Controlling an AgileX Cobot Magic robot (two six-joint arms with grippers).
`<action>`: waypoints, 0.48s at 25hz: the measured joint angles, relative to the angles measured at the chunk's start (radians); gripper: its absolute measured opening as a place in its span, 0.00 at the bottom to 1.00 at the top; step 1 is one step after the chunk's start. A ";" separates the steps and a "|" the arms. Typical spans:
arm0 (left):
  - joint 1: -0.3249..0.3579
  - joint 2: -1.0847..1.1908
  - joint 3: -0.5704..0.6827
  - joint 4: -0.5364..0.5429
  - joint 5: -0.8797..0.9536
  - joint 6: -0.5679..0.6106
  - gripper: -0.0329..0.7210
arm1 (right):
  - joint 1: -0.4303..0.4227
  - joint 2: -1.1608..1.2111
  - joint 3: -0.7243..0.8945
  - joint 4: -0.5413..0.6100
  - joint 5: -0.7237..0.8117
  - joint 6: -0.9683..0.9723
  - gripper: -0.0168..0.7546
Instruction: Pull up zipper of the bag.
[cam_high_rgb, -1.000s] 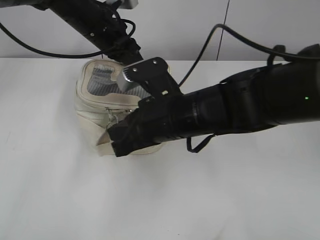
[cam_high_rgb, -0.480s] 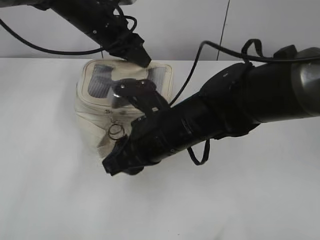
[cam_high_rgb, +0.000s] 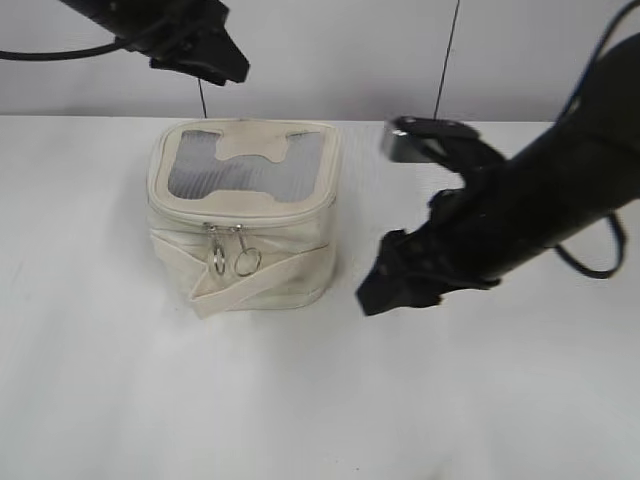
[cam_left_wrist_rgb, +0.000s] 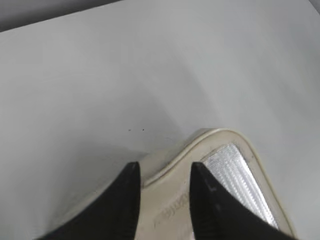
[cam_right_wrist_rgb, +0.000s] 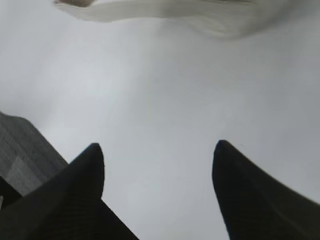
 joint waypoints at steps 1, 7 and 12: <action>0.013 -0.043 0.045 0.001 -0.023 -0.003 0.39 | -0.041 -0.041 0.021 -0.035 0.018 0.033 0.71; 0.070 -0.400 0.458 0.013 -0.171 -0.028 0.39 | -0.314 -0.309 0.130 -0.191 0.200 0.118 0.71; 0.082 -0.838 0.746 0.097 -0.207 -0.101 0.40 | -0.387 -0.571 0.204 -0.326 0.310 0.135 0.80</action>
